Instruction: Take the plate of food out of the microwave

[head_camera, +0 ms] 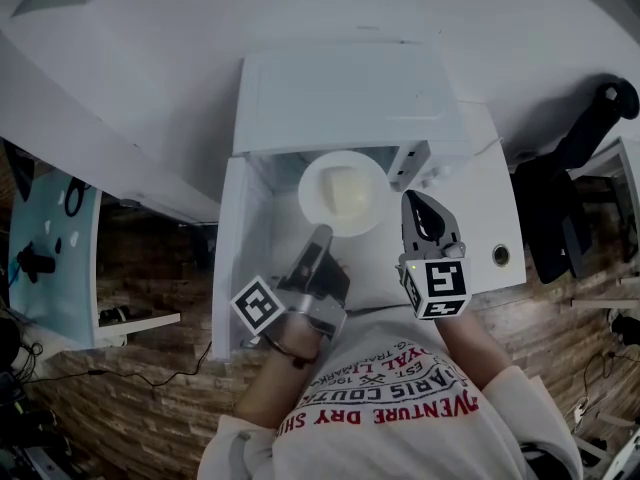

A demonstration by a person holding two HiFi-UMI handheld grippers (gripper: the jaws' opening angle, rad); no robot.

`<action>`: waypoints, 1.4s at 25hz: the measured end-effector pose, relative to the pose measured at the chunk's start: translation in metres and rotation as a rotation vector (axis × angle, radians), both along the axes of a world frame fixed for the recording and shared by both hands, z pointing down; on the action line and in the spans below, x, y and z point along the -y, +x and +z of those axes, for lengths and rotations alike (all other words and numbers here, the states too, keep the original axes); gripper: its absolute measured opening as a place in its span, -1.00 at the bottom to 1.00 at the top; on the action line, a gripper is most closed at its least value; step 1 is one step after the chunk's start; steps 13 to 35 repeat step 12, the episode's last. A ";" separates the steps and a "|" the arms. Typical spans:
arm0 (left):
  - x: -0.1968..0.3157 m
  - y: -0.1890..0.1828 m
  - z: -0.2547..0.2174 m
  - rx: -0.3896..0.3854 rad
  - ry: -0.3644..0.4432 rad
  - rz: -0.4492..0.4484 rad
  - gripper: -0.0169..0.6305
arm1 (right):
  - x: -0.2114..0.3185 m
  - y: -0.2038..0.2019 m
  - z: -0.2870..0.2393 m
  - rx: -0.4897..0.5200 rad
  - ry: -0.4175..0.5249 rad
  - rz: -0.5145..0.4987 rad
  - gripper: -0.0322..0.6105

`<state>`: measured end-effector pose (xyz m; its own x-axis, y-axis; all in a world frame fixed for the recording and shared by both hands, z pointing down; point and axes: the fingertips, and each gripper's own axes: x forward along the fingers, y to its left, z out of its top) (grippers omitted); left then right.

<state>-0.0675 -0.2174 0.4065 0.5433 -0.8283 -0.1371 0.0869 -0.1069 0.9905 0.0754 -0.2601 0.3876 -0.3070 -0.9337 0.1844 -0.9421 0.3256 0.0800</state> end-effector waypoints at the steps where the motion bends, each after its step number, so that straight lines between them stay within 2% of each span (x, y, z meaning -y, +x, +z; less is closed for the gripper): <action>1: 0.000 0.000 -0.001 -0.001 0.003 0.000 -0.91 | 0.000 0.001 0.000 0.003 -0.001 0.002 -0.87; 35: 0.001 -0.001 -0.002 0.012 0.017 0.008 -0.91 | 0.003 -0.002 0.001 -0.003 0.000 0.009 -0.87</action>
